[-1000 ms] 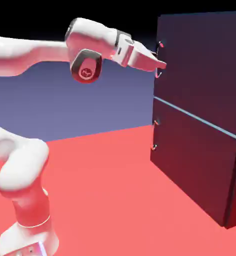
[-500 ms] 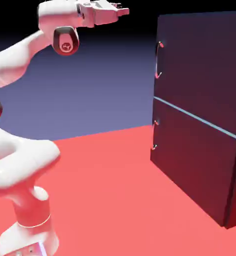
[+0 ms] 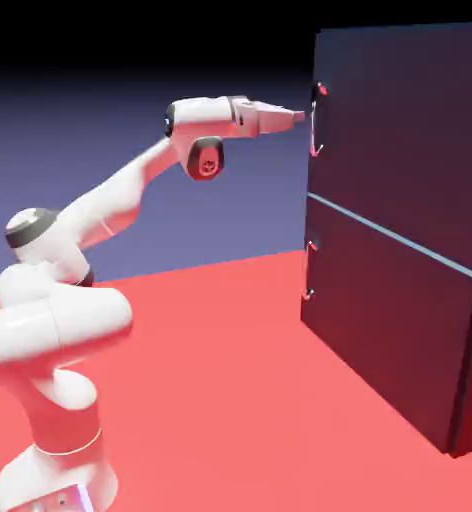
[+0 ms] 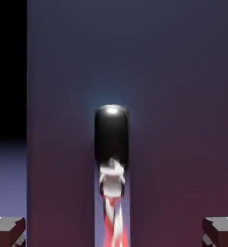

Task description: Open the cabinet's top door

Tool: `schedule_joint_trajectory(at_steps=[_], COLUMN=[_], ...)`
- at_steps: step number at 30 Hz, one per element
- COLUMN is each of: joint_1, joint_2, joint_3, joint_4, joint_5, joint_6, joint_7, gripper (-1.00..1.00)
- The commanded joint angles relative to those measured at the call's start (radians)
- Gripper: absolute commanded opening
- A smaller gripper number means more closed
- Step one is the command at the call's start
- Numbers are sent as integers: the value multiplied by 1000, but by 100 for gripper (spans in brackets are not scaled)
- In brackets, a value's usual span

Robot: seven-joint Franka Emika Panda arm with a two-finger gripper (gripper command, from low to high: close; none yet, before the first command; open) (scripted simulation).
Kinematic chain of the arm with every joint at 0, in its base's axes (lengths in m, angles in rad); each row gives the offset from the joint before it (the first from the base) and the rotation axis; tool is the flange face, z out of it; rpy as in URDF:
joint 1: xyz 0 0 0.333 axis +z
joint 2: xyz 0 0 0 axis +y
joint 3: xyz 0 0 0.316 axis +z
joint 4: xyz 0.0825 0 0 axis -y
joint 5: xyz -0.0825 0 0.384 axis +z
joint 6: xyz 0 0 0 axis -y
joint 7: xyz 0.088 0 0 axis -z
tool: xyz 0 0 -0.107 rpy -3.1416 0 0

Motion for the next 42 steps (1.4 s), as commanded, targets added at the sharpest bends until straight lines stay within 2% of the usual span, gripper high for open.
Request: schedule_joint_trajectory(at_steps=[1, 4, 5, 12, 25, 35, 42], joint_1=[-31, -106, -106, 58, 401, 634, 641], joint_2=[7, 25, 25, 1, -56, -66, -66], joint_3=[3, 9, 9, -12, -121, -354, -607], joint_4=[34, 116, 116, -87, -558, -917, -1060], joint_5=[5, 16, 16, 233, 464, 386, 220], joint_6=[5, 17, 17, -64, -375, -709, -970], joint_7=[4, 13, 13, -244, -618, -836, -931], gripper=[0, 0, -100, -100, -100, -100, -100])
